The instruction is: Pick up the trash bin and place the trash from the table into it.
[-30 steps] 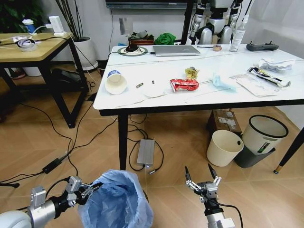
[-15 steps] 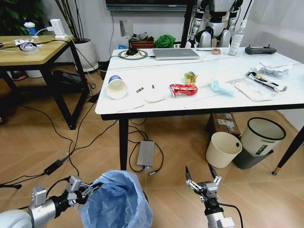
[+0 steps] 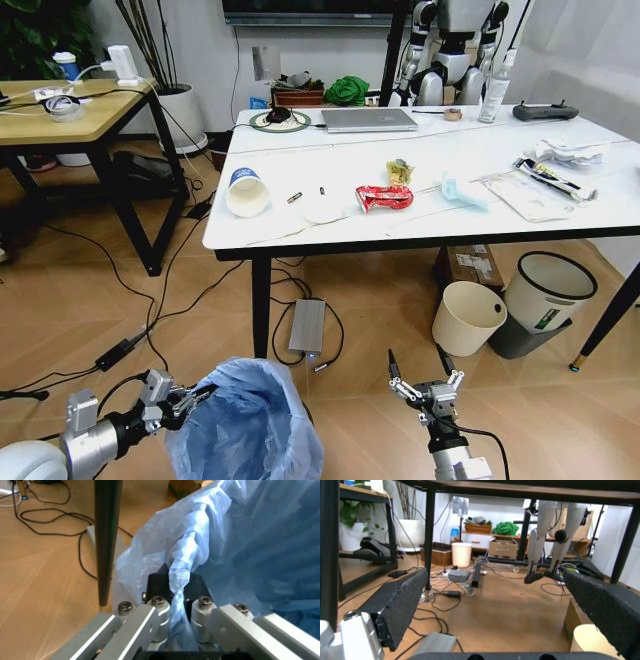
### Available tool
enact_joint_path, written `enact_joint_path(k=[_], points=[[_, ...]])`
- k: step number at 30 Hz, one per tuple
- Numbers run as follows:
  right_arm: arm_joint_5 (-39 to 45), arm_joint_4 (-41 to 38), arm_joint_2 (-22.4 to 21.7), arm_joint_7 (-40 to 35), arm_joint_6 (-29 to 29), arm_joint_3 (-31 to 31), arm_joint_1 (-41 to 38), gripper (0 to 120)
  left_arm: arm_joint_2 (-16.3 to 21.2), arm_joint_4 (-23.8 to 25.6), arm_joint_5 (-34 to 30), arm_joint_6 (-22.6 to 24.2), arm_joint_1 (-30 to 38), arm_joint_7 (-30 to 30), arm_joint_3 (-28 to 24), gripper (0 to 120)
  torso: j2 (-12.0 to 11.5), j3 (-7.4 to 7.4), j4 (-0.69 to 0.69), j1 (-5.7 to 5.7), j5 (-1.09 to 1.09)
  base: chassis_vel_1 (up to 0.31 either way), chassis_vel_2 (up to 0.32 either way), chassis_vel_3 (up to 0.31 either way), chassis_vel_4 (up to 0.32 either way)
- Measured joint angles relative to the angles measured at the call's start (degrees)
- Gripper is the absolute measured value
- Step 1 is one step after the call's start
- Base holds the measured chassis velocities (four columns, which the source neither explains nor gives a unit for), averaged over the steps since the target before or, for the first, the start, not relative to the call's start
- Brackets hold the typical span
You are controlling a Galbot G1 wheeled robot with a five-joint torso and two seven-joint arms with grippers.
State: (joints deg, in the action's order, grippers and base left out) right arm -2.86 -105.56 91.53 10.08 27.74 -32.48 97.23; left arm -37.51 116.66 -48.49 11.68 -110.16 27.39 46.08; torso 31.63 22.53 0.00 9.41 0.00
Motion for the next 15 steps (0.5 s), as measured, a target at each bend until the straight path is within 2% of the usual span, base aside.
enact_joint_path(k=[15], points=[[4.23,1.1,-3.35,0.0,0.64,0.03,1.1,100,-0.18,0.47,0.71,0.13,0.27,-0.37,-0.93,0,3.9,2.33,0.0,1.58,0.0,0.0,0.0,0.0,0.0]])
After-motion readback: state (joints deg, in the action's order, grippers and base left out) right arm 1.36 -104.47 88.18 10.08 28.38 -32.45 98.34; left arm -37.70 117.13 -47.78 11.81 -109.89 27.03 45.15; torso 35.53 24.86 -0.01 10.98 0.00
